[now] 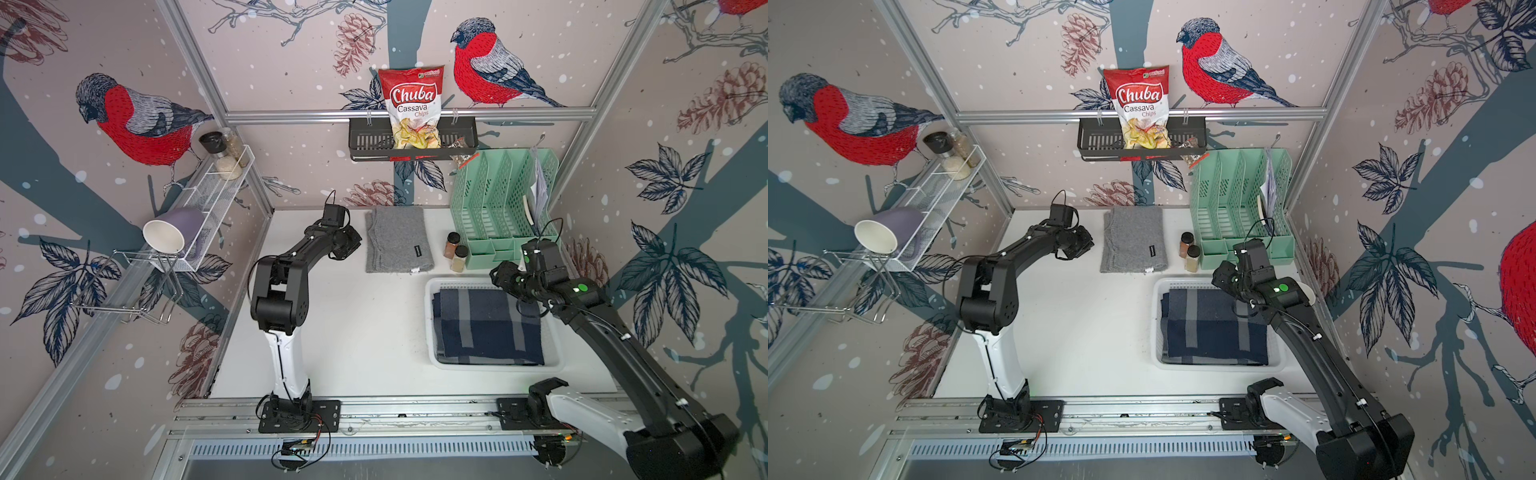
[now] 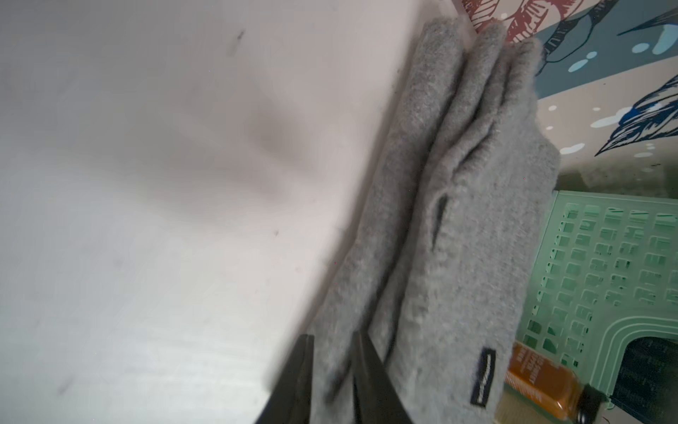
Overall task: Put the folded scarf in the basket
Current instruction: Move the scarf to the center of the board.
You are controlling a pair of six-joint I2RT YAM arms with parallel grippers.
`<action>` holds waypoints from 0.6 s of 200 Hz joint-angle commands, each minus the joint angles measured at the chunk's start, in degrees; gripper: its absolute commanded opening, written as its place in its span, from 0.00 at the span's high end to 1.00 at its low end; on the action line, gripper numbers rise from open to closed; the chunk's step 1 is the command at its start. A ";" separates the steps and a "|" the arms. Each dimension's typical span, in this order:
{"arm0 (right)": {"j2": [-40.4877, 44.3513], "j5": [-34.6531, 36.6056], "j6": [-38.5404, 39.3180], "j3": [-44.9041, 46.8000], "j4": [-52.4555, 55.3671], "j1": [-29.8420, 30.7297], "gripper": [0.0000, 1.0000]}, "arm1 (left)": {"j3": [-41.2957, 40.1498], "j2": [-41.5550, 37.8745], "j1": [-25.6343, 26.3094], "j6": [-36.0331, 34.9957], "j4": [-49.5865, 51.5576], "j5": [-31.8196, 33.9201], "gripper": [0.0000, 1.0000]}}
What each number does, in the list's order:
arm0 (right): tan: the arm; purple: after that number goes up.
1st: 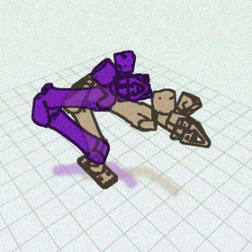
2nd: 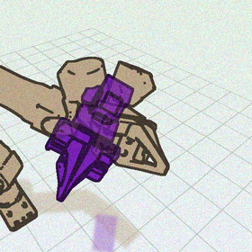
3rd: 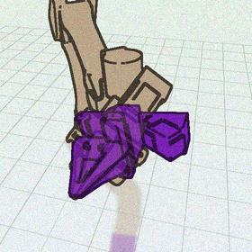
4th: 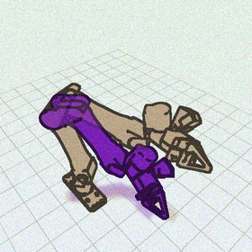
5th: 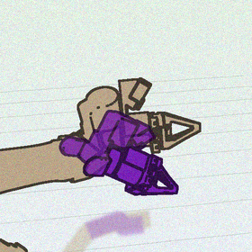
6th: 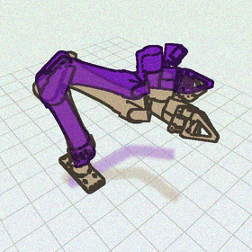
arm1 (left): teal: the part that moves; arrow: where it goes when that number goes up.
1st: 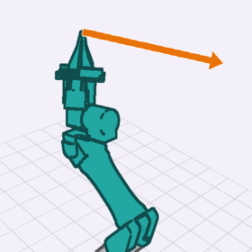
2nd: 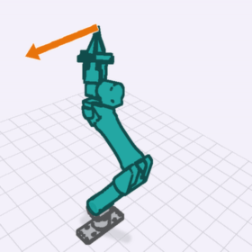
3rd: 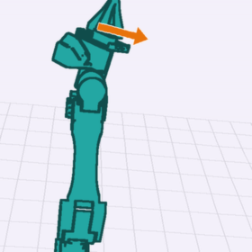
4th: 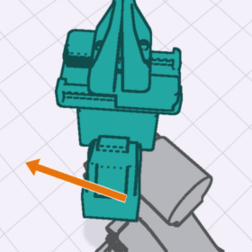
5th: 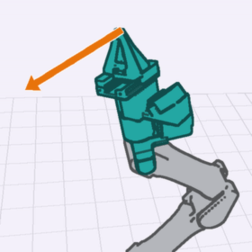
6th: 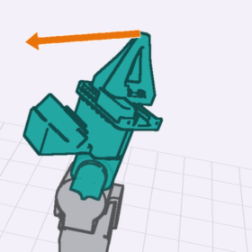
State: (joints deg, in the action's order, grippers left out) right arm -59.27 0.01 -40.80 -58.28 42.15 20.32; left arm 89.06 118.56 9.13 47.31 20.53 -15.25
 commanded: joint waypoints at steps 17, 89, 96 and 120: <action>0.44 1.31 -0.86 -0.11 -0.32 -0.14 0.43 | 12.06 10.99 -1.51 -2.11 -0.71 -3.95 0.71; -0.96 1.31 -1.08 -0.16 -0.14 -0.28 0.43 | 30.27 25.60 -3.70 -3.46 1.30 -10.09 0.54; -1.18 1.31 -1.13 -0.17 -0.23 -0.28 0.43 | 31.57 26.82 -3.89 -3.52 1.83 -10.20 0.53; -1.47 0.76 -1.63 -0.03 -0.40 -0.29 0.43 | 33.63 29.54 -4.67 -2.26 0.00 -12.12 0.51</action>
State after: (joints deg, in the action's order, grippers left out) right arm -60.49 0.47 -41.87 -58.06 42.28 20.05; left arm 120.73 145.32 5.30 44.80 20.34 -24.60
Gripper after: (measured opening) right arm 0.574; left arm 0.477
